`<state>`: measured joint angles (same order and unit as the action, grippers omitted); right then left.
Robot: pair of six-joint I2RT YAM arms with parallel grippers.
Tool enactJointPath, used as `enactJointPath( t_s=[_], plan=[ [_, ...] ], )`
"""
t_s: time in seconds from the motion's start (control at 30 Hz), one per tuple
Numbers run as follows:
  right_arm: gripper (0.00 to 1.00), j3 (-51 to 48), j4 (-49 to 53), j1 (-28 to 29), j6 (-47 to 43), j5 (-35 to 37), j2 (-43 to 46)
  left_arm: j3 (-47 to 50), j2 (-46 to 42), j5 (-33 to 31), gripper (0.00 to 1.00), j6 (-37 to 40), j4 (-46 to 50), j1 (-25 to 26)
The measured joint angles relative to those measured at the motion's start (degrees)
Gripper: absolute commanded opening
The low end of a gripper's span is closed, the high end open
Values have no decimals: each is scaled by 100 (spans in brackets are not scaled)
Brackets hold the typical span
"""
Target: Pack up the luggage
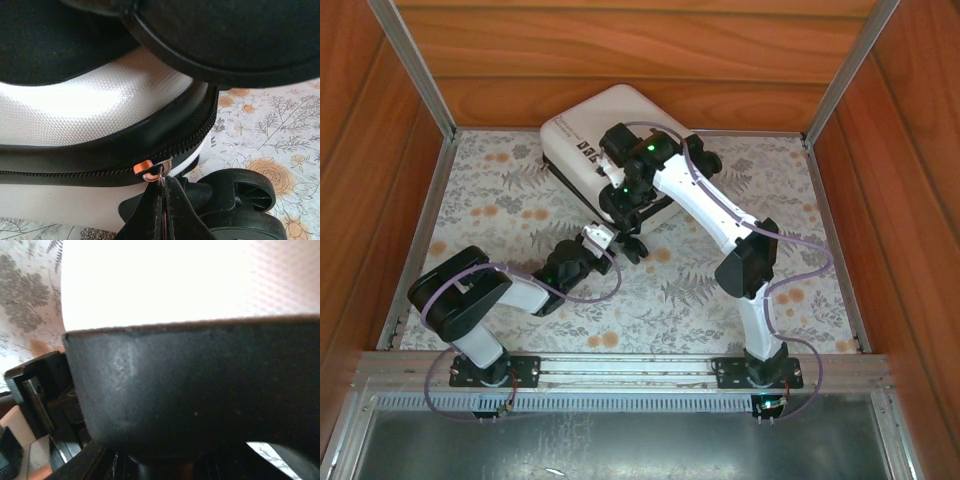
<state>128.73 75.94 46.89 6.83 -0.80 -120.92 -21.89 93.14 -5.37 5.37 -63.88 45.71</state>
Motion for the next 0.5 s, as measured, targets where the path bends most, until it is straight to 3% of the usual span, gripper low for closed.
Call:
enactJointPath(
  t_s=[0.23, 0.5],
  plan=[
    [0, 79, 243, 227, -476, 704, -24, 35, -68, -76, 0, -11, 55, 166],
    [0, 824, 1047, 350, -1196, 931, -356, 17, -208, -334, 0, -46, 214, 538]
  ],
)
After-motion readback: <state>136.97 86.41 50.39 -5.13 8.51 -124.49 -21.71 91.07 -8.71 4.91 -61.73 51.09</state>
